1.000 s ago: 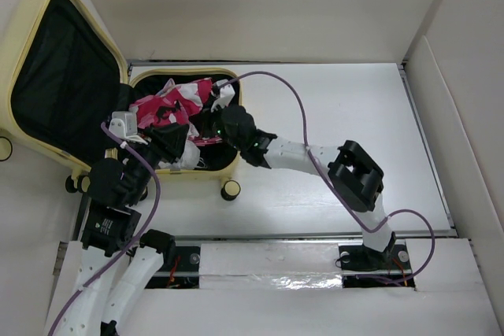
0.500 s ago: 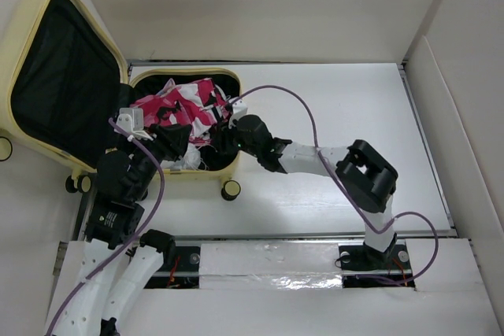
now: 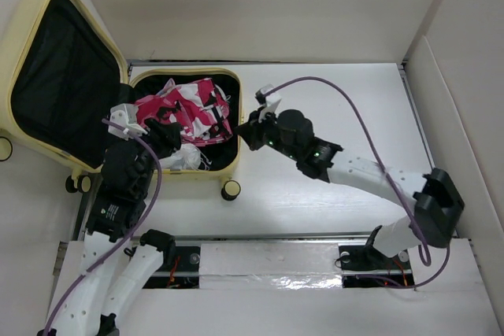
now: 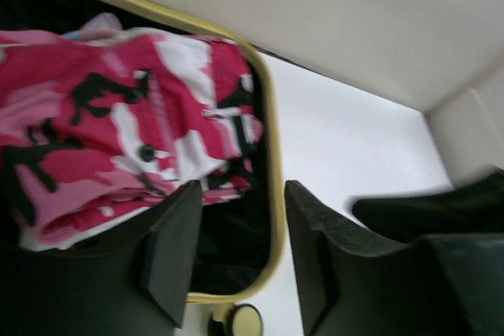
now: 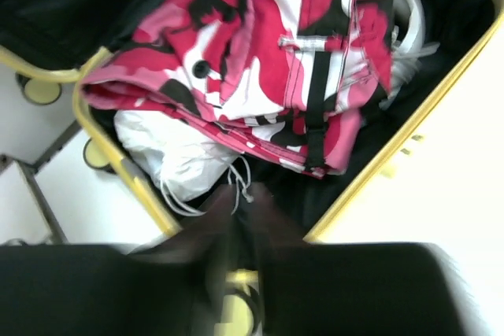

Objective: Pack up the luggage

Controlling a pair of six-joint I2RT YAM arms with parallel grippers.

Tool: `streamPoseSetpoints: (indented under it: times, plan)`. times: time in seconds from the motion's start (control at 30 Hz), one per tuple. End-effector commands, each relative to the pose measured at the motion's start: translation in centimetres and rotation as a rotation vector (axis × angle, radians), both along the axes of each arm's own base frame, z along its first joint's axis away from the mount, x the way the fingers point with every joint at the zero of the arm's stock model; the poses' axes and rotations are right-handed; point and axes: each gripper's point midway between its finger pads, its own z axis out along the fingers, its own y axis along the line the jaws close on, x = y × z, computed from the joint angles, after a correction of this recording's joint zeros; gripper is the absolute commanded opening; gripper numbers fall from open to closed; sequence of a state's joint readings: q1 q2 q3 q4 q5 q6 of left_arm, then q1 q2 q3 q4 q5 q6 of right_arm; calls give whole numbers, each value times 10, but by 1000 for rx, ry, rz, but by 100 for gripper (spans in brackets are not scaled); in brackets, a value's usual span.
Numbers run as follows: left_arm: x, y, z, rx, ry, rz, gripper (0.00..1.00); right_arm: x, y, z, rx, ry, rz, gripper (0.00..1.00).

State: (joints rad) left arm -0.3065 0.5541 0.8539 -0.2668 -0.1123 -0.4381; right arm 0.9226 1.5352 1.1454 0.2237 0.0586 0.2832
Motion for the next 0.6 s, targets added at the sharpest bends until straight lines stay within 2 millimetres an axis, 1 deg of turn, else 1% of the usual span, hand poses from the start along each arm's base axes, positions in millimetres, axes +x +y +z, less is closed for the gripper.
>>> streamPoseSetpoints:
  times: [0.0,0.07,0.1,0.13,0.17,0.2,0.23,0.27,0.3,0.33,0.4,0.43,0.5,0.53,0.57]
  plan:
    - [11,42,23,-29,-19,268,45,-24,-26,23,13,-57,34,0]
    - [16,55,23,-28,-5,353,51,-31,-40,24,14,-76,22,0]
    - [23,65,16,-17,24,429,43,-38,-51,21,11,-91,22,0]
    - [28,71,11,-30,61,479,25,-34,-61,21,10,-97,11,0]
    - [26,74,14,-39,61,499,18,-39,-63,20,9,-94,26,0]
    - [31,82,7,-27,91,551,12,-34,-73,18,2,-87,6,0]
    - [32,85,5,-51,111,575,5,-34,-81,19,5,-90,-6,0]
    - [34,89,2,-58,124,596,0,-33,-85,17,1,-92,-15,1]
    - [37,92,-3,-62,149,616,0,-26,-95,14,-10,-91,-41,1]
    - [33,107,-7,-70,176,674,0,-22,-100,12,-15,-85,-57,0]
    - [30,126,-16,-94,213,759,0,-23,-105,10,-11,-71,-36,0]
    - [21,148,-22,-89,237,843,0,-17,-112,12,-6,-77,-53,0]
    - [6,169,-29,-88,268,927,0,-15,-117,4,-8,-77,-67,1]
    - [-4,177,-36,-76,295,959,0,-6,-122,4,4,-85,-94,1]
    - [-15,188,-39,-79,306,1011,0,-4,-123,1,5,-76,-92,1]
